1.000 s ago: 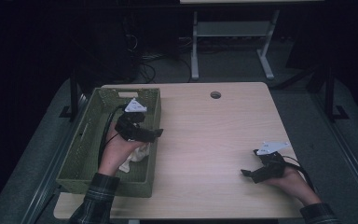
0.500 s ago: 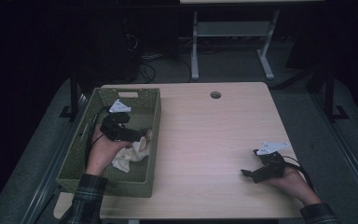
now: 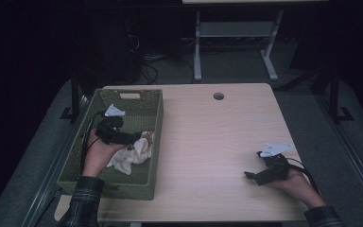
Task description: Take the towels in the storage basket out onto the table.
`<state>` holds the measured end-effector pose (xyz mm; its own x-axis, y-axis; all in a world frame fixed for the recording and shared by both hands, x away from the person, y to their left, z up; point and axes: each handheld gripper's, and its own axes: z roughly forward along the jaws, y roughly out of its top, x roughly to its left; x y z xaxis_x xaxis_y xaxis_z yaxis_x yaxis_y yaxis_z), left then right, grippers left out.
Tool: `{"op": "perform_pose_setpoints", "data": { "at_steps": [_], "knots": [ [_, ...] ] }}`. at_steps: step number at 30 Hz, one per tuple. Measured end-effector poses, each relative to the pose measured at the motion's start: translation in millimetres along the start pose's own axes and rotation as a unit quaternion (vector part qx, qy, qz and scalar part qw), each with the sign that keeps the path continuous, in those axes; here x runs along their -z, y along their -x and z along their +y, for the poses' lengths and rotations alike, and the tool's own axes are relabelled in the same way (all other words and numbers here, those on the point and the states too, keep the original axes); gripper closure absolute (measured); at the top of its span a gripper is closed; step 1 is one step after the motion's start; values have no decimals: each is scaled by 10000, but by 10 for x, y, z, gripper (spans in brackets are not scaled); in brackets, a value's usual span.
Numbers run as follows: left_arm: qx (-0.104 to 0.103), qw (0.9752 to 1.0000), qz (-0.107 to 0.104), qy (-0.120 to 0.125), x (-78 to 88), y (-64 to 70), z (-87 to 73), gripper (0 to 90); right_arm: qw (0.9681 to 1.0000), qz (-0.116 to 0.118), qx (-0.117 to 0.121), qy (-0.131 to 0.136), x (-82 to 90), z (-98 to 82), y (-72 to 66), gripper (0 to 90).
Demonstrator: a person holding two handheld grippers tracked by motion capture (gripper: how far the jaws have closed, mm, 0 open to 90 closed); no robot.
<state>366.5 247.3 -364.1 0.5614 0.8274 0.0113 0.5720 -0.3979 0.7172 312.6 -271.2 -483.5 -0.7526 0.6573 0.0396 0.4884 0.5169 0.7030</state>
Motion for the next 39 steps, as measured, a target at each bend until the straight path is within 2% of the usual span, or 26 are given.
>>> {"op": "perform_pose_setpoints", "data": {
  "at_steps": [5,11,15,17,20,21,23,25,29,30,32,39],
  "knots": [
    [39,9999,32,-150,-58,-68,-57,128,10000,-11,13,1,-1,0,2,9],
    [165,9987,85,-483,-187,-150,-182,125,10000,-13,20,2,-1,-1,3,9],
    [240,9980,95,-581,-245,-159,-246,126,10000,-13,13,0,-1,0,2,9],
    [312,9969,56,-726,-303,-158,-293,126,10000,-14,18,2,-1,-1,2,9],
    [300,9964,60,-790,-327,-156,-302,126,10000,-12,15,0,-1,-1,1,9],
    [380,9957,77,-845,-352,-166,-317,127,10000,-14,19,1,-1,-1,2,9],
    [358,9951,75,-922,-370,-178,-325,127,10000,-12,13,0,0,-1,1,9],
    [356,9928,68,-1141,-432,-170,-353,127,10000,-12,9,-2,-1,-1,0,9],
    [366,9895,-21,-1398,-493,-164,-387,126,10000,-12,8,-3,0,-1,0,9],
    [366,9895,-21,-1398,-493,-164,-387,126,10000,-12,8,-3,0,-1,0,9],
    [396,9874,-76,-1527,-531,-160,-406,126,10000,-13,15,-1,-1,-1,1,9],
    [374,9855,-128,-1648,-569,-160,-427,128,10000,-12,9,-3,0,-1,0,9]
  ]
}}
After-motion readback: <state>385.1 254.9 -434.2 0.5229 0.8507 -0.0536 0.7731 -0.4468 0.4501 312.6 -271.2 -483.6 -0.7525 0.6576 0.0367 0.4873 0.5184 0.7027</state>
